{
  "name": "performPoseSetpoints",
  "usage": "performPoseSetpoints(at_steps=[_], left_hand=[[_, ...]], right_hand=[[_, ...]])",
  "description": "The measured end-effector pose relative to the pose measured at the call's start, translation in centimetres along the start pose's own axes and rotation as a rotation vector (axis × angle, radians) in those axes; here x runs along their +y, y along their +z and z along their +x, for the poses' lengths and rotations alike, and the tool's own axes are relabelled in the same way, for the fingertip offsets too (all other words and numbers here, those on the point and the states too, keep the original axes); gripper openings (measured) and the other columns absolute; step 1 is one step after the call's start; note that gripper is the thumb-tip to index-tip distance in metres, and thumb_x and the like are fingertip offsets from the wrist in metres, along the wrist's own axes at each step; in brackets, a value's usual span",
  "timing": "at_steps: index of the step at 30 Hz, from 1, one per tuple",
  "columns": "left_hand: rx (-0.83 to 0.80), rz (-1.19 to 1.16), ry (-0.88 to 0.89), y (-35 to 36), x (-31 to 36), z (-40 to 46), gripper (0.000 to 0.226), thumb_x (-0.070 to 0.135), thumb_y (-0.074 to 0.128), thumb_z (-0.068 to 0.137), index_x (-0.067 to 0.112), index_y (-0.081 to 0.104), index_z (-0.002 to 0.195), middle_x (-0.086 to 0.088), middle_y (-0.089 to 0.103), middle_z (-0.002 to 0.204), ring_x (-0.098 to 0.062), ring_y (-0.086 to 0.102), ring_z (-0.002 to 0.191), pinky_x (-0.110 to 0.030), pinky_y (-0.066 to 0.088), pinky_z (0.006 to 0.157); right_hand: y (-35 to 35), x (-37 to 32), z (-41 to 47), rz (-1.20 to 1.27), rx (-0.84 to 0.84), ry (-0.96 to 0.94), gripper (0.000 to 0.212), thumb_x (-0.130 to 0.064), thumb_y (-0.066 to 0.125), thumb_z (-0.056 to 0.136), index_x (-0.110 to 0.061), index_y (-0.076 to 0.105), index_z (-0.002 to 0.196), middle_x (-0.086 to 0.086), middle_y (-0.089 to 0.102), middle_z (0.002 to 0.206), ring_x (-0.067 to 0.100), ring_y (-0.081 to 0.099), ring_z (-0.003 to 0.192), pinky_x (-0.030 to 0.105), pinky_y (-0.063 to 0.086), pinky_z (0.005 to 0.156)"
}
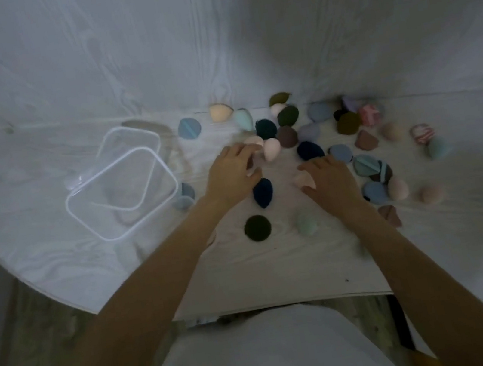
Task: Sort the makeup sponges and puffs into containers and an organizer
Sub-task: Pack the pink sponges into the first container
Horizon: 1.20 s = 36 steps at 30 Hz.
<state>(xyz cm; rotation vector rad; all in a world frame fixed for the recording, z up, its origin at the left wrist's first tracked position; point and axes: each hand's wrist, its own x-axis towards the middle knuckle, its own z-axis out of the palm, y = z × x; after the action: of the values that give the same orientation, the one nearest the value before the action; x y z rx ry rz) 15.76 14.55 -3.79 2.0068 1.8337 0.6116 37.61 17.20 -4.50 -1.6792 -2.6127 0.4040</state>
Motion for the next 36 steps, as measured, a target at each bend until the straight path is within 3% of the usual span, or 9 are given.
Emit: performPoseSetpoints(at_steps=[4, 8, 10, 14, 18, 22, 28, 32, 36], left_hand=[[-0.028, 0.284, 0.017, 3.7, 1.1, 5.3, 0.044, 0.02, 0.075, 0.067, 0.012, 0.064, 0.109, -0.013, 0.065, 0.104, -0.034, 0.059, 0.093, -0.042, 0.044, 0.08], [-0.254, 0.552, 0.029, 5.8, 1.7, 7.9, 0.043, 0.023, 0.062, 0.082, 0.017, 0.053, 0.123, -0.006, 0.054, 0.124, -0.029, 0.043, 0.122, -0.056, 0.011, 0.11], [-0.174, 0.574, 0.105, 6.1, 1.7, 8.0, 0.031, 0.018, 0.072, 0.073, 0.016, 0.065, 0.103, -0.005, 0.065, 0.104, -0.028, 0.057, 0.104, -0.059, 0.024, 0.106], [0.033, 0.122, 0.18, 4.4, 2.8, 6.3, 0.043, 0.013, 0.073, 0.071, 0.011, 0.062, 0.112, -0.011, 0.064, 0.11, -0.027, 0.061, 0.092, -0.041, 0.047, 0.084], [0.146, -0.334, -0.098, 0.3, 3.6, 0.6, 0.049, 0.011, 0.069, 0.078, 0.015, 0.049, 0.122, -0.004, 0.055, 0.121, -0.015, 0.058, 0.099, -0.026, 0.05, 0.081], [0.238, -0.437, -0.31, -3.5, 0.2, -7.6, 0.039, 0.002, 0.065, 0.078, 0.02, 0.052, 0.11, 0.011, 0.048, 0.129, -0.007, 0.055, 0.106, -0.017, 0.051, 0.079], [0.068, 0.018, -0.407, -6.0, -5.6, -16.1, 0.036, -0.003, 0.063, 0.071, 0.017, 0.069, 0.1, -0.001, 0.056, 0.11, -0.021, 0.062, 0.082, -0.023, 0.042, 0.066], [-0.104, 0.201, -0.388, -6.0, -7.7, -16.7, 0.041, -0.005, 0.055, 0.075, 0.015, 0.069, 0.108, -0.004, 0.059, 0.12, -0.029, 0.057, 0.1, -0.029, 0.043, 0.075], [-0.149, 0.312, -0.362, -6.2, -8.7, -17.6, 0.039, -0.003, 0.054, 0.077, 0.014, 0.066, 0.11, -0.004, 0.062, 0.115, -0.029, 0.057, 0.097, -0.036, 0.046, 0.072]], right_hand=[[1.4, 2.2, 1.1, -0.096, -0.111, -0.078, 0.045, -0.019, 0.071, 0.078, -0.011, 0.059, 0.121, 0.014, 0.063, 0.113, 0.035, 0.051, 0.105, 0.04, 0.04, 0.086], [2.6, 3.4, 1.6, -0.028, 0.011, -0.107, 0.027, -0.01, 0.075, 0.073, -0.009, 0.067, 0.099, 0.014, 0.067, 0.084, 0.032, 0.057, 0.075, 0.035, 0.044, 0.066], [2.2, 3.4, 1.5, 0.092, 0.079, -0.075, 0.025, -0.005, 0.073, 0.073, -0.007, 0.065, 0.096, 0.015, 0.065, 0.083, 0.032, 0.058, 0.07, 0.034, 0.044, 0.063], [0.5, 2.5, 0.5, 0.378, 0.166, 0.02, 0.031, 0.001, 0.065, 0.075, -0.002, 0.057, 0.105, 0.018, 0.06, 0.101, 0.031, 0.057, 0.078, 0.033, 0.043, 0.064], [-0.3, 0.7, -0.6, 0.489, 0.178, 0.054, 0.031, -0.007, 0.067, 0.079, -0.007, 0.054, 0.107, 0.009, 0.059, 0.103, 0.013, 0.049, 0.08, 0.023, 0.036, 0.065], [-0.5, -3.6, -0.9, 0.533, 0.118, -0.086, 0.033, -0.022, 0.064, 0.086, -0.014, 0.053, 0.116, 0.002, 0.06, 0.105, 0.016, 0.054, 0.09, 0.029, 0.044, 0.076], [1.5, -11.1, -1.6, 0.59, 0.027, -0.332, 0.031, -0.022, 0.058, 0.091, -0.021, 0.055, 0.121, -0.002, 0.058, 0.111, 0.002, 0.049, 0.083, 0.026, 0.048, 0.07], [2.8, -13.9, -1.8, 0.583, 0.037, -0.398, 0.027, -0.014, 0.058, 0.089, -0.016, 0.057, 0.115, 0.0, 0.057, 0.112, -0.002, 0.045, 0.085, 0.03, 0.05, 0.069], [3.4, -15.4, -2.2, 0.571, 0.051, -0.394, 0.03, -0.011, 0.06, 0.086, -0.015, 0.057, 0.115, 0.002, 0.058, 0.111, -0.001, 0.046, 0.084, 0.032, 0.05, 0.07]])
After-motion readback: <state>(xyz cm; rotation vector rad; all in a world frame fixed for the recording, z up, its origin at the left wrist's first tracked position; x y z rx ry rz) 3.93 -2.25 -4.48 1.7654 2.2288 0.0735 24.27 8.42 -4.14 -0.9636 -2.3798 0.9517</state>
